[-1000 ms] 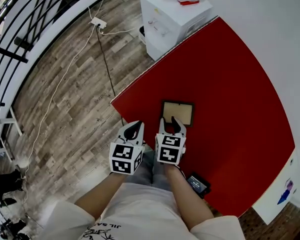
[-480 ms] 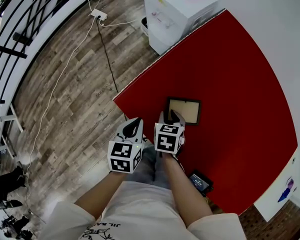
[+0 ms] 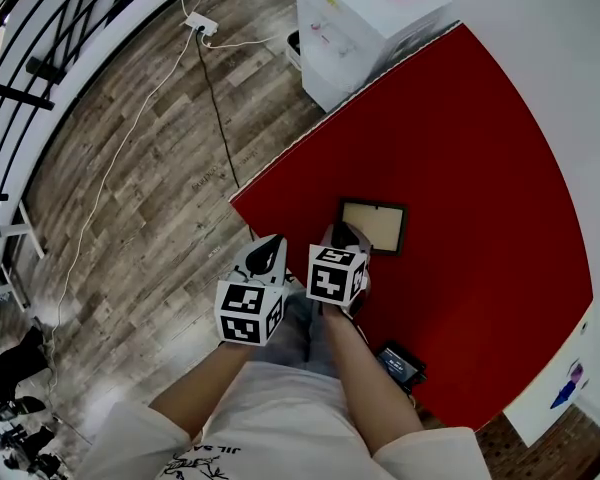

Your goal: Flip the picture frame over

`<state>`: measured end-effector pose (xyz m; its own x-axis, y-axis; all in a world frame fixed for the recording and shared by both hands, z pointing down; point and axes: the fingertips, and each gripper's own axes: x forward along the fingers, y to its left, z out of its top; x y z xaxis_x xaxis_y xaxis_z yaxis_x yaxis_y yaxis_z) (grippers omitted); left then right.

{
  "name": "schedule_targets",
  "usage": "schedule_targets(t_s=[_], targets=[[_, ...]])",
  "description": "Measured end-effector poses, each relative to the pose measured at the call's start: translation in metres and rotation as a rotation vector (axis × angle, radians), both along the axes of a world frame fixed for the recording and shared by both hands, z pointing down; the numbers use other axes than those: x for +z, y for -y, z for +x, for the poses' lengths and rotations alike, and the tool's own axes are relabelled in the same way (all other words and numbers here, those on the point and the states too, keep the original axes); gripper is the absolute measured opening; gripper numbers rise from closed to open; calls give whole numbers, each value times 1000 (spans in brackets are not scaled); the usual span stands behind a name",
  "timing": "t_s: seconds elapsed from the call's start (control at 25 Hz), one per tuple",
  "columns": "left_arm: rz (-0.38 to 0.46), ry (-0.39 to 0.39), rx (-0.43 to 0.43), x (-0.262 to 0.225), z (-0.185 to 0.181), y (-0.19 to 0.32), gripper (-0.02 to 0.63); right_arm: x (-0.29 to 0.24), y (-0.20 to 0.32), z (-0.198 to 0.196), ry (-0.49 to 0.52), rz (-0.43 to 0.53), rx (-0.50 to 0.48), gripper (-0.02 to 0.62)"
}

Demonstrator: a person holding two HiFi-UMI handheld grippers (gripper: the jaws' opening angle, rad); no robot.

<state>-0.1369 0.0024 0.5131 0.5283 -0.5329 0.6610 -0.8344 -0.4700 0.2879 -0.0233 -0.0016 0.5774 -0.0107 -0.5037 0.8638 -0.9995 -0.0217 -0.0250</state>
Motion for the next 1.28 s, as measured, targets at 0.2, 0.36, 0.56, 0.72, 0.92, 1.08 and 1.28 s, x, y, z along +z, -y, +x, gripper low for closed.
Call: schedule_targets(t_s=[0.2,0.36,0.56,0.72,0.92,1.08,1.28], targets=[[-6,0,0,1,1,-2,6,-1,0,0,11,1,21,43],[-9,2,0,3,1,-3,6,-3,0,0,19,9,24,43],[-18,5,-3,9,2,-4,6,-12,1,-1,93,44,57,43],[-18,4,-2,7,4,-6,6,-32,3,-1,195,71,102,43],[-15,-8,8,5,16,-7,6,-55,6,5,325,105,139,43],[-15,-11,17,3,22,-9,6,-77,8,6,459,132,152,43],[-17,-10,24,1,27,-14,6,-98,13,8,654,170,176,43]])
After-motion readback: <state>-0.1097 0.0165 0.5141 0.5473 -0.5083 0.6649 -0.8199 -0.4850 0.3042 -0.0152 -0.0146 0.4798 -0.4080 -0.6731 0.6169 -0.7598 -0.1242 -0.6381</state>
